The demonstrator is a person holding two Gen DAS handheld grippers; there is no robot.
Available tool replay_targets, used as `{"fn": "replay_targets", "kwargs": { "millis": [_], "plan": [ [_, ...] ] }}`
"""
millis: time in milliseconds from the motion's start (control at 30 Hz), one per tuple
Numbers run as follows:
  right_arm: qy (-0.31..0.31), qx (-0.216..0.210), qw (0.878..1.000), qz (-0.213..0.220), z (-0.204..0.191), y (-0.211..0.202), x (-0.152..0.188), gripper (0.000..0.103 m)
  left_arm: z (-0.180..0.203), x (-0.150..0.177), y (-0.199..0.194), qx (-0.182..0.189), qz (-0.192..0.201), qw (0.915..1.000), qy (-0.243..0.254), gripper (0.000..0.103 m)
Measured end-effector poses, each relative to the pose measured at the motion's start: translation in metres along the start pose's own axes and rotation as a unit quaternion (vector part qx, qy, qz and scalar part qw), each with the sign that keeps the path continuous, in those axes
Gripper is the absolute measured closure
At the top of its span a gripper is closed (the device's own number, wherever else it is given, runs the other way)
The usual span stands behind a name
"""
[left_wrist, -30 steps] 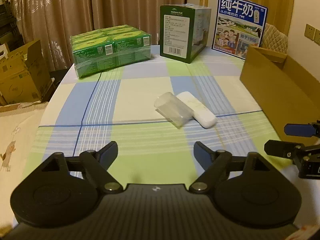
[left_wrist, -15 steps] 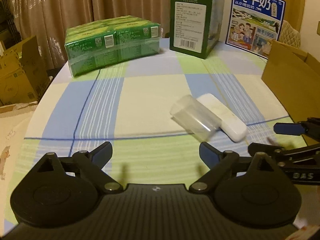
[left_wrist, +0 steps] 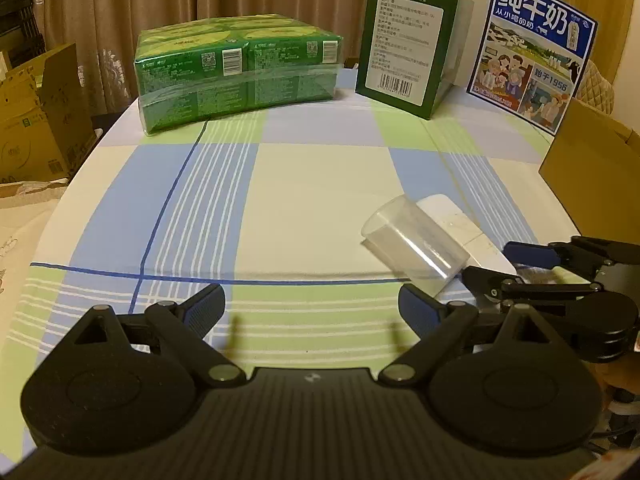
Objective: Organize rigid objects
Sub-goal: 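Grasp the white bar with the right gripper while the left gripper grasps the clear cup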
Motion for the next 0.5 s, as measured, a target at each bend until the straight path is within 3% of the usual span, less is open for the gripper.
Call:
{"fn": "replay_targets", "kwargs": {
  "millis": [33,500],
  "plan": [
    [-0.002,-0.001,1.000,0.000,-0.001,0.001,-0.001,0.065,0.000,0.000,0.000,0.002,0.001,1.0000,-0.001,0.012],
    [-0.005,-0.045,0.999,-0.015,-0.037,-0.032,0.031,0.066,0.016,-0.003,0.009,0.037,0.011,0.9993,0.001,0.012]
  ]
}}
Point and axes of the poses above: each gripper's, at about its wrist camera, not at the fingertips, and y roughly the way its jaws point, z to its right, x to its underside, the point moved 1 cm from there along y, roughly the way its jaws point, and after that the axes turned 7 degrees about y, right-handed, at the moved point
